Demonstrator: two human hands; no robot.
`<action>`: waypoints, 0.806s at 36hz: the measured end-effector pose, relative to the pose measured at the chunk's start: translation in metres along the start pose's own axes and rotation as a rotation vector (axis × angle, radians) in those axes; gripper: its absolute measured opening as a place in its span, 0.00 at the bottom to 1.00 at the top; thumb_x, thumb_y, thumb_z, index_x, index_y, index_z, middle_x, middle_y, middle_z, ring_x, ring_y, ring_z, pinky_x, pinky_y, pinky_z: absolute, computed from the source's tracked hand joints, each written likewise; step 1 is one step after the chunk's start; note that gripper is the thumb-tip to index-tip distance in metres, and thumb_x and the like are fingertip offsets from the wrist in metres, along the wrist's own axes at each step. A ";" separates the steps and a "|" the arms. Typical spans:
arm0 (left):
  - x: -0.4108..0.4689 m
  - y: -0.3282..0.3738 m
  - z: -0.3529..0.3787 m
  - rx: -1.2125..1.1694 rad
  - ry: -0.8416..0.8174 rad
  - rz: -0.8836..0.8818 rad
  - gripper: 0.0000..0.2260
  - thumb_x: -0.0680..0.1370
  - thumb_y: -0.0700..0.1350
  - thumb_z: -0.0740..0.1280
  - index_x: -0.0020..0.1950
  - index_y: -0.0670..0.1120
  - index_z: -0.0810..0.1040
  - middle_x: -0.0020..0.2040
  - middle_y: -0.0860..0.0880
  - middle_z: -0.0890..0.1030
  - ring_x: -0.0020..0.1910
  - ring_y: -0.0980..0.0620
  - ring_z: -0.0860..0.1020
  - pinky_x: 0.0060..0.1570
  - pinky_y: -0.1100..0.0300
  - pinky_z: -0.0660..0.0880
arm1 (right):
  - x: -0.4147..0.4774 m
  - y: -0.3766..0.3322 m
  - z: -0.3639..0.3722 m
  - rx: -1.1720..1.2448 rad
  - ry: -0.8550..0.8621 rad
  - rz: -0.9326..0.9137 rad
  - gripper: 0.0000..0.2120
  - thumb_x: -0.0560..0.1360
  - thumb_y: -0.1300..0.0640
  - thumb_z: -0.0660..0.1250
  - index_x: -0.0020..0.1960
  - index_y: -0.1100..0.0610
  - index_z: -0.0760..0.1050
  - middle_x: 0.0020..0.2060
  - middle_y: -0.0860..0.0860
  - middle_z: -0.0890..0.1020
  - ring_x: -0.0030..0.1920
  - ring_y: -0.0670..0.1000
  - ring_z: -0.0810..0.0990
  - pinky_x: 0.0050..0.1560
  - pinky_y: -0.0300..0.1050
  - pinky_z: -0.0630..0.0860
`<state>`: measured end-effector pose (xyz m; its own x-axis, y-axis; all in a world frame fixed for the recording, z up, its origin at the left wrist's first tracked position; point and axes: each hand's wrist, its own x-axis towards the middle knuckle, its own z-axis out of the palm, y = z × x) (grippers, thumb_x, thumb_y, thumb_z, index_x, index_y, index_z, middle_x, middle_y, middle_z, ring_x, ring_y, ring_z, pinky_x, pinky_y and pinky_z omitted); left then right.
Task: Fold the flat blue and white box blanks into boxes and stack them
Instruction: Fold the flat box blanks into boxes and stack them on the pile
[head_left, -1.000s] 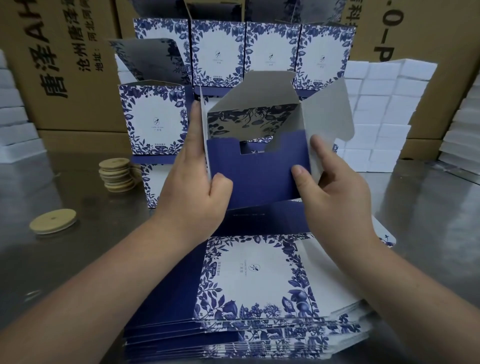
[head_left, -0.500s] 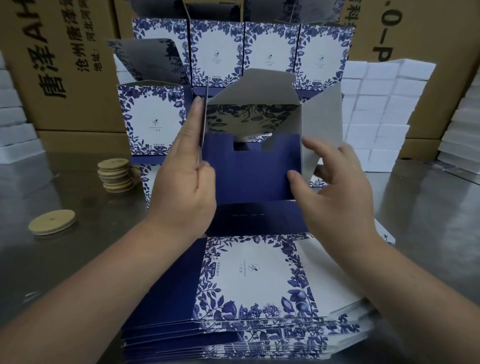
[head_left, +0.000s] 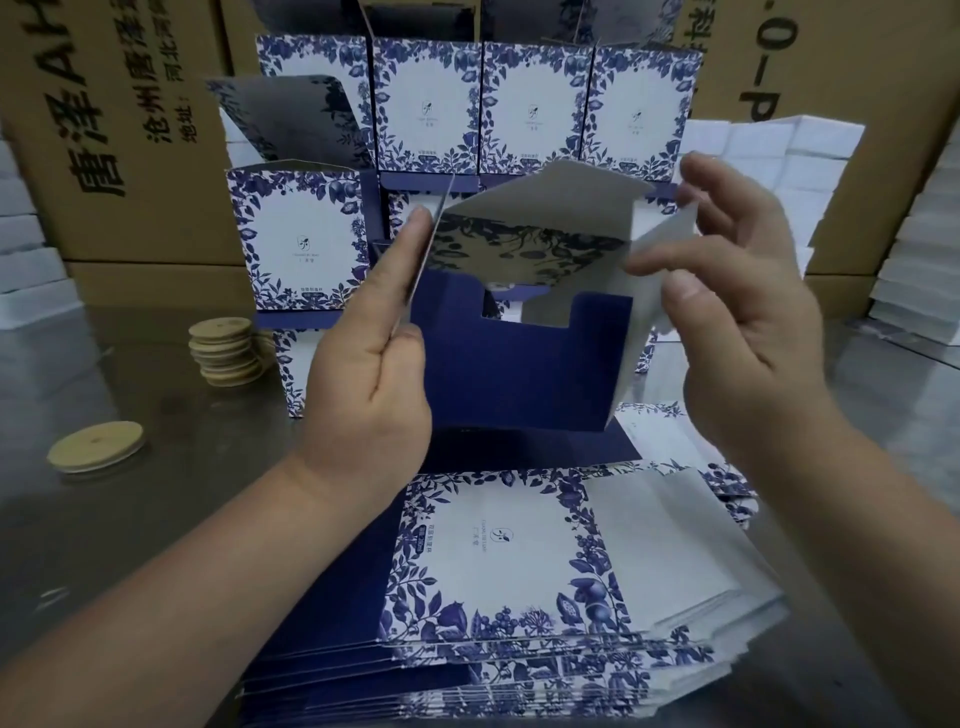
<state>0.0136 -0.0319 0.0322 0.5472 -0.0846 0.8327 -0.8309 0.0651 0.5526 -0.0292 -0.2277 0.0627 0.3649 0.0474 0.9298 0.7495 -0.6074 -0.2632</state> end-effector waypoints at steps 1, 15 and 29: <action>0.000 0.002 0.001 -0.002 -0.006 -0.005 0.26 0.75 0.41 0.53 0.61 0.72 0.68 0.65 0.70 0.70 0.67 0.59 0.70 0.68 0.45 0.66 | 0.001 -0.001 0.000 0.007 -0.015 0.001 0.11 0.74 0.56 0.55 0.49 0.45 0.72 0.67 0.52 0.62 0.69 0.49 0.64 0.70 0.41 0.62; -0.004 0.015 0.005 0.093 -0.057 0.055 0.28 0.73 0.32 0.55 0.63 0.62 0.66 0.67 0.51 0.72 0.67 0.46 0.71 0.65 0.40 0.68 | 0.000 -0.001 -0.002 -0.073 -0.059 -0.020 0.16 0.75 0.59 0.53 0.61 0.50 0.68 0.54 0.42 0.71 0.56 0.30 0.68 0.57 0.29 0.65; -0.003 0.015 0.004 0.177 -0.265 0.197 0.17 0.78 0.47 0.53 0.67 0.47 0.65 0.73 0.43 0.59 0.73 0.52 0.60 0.71 0.57 0.57 | -0.002 -0.010 0.006 0.000 -0.019 0.034 0.19 0.71 0.62 0.56 0.58 0.47 0.67 0.54 0.41 0.71 0.56 0.34 0.70 0.57 0.30 0.66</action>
<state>-0.0009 -0.0341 0.0375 0.3494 -0.3431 0.8719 -0.9349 -0.0655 0.3489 -0.0338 -0.2170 0.0616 0.4006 0.0420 0.9153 0.7368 -0.6086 -0.2946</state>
